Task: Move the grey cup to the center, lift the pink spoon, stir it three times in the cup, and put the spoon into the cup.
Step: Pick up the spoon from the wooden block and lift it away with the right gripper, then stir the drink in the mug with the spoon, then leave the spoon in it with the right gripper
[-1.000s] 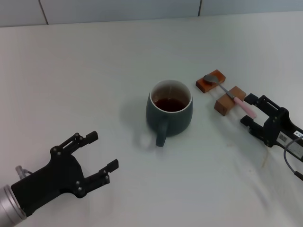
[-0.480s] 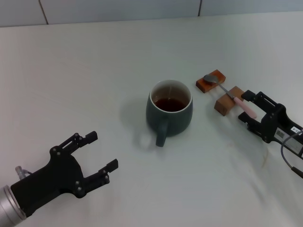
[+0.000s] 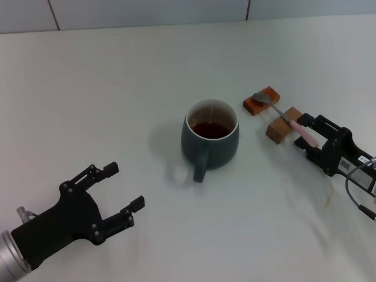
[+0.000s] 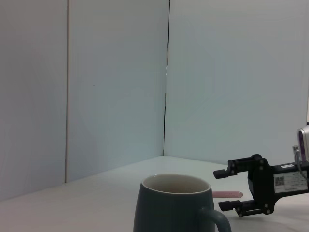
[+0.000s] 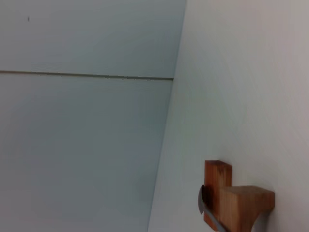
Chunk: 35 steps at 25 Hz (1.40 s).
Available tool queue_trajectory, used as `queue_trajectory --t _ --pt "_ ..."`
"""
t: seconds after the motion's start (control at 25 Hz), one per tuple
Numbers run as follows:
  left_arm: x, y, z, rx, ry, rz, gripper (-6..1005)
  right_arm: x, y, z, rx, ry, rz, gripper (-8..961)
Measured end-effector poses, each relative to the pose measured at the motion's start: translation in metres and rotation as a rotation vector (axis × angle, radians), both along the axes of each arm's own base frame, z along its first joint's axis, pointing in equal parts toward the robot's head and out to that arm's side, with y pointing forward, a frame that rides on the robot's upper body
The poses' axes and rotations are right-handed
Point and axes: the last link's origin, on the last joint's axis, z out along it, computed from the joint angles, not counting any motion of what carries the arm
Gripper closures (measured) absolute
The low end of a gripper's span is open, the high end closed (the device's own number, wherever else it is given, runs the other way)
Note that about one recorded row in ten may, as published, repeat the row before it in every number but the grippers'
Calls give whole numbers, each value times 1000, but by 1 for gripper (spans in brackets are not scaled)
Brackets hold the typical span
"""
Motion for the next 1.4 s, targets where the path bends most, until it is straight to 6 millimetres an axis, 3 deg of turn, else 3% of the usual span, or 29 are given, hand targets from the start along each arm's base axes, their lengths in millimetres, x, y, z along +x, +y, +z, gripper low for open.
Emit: queue_trajectory --t 0.16,0.4,0.6,0.76,0.92,1.24,1.36,1.4 --pt "0 0 0 0 -1 0 185 0 0 -1 0 3 -9 315" --pt "0 0 0 -1 -1 0 185 0 0 -1 3 9 -14 528" --pt "1 1 0 -1 -1 -3 185 0 -2 -1 11 21 -15 763" --pt "1 2 0 0 1 -3 185 -4 -2 1 45 12 24 791" --pt "1 3 0 3 3 -1 185 -19 2 5 148 -62 150 819" --pt "1 4 0 12 6 -3 184 -53 5 25 540 -456 535 834" --pt "1 4 0 11 7 -4 184 -63 10 48 658 -555 704 834" --pt "1 3 0 8 10 -5 184 -70 13 66 685 -558 817 834"
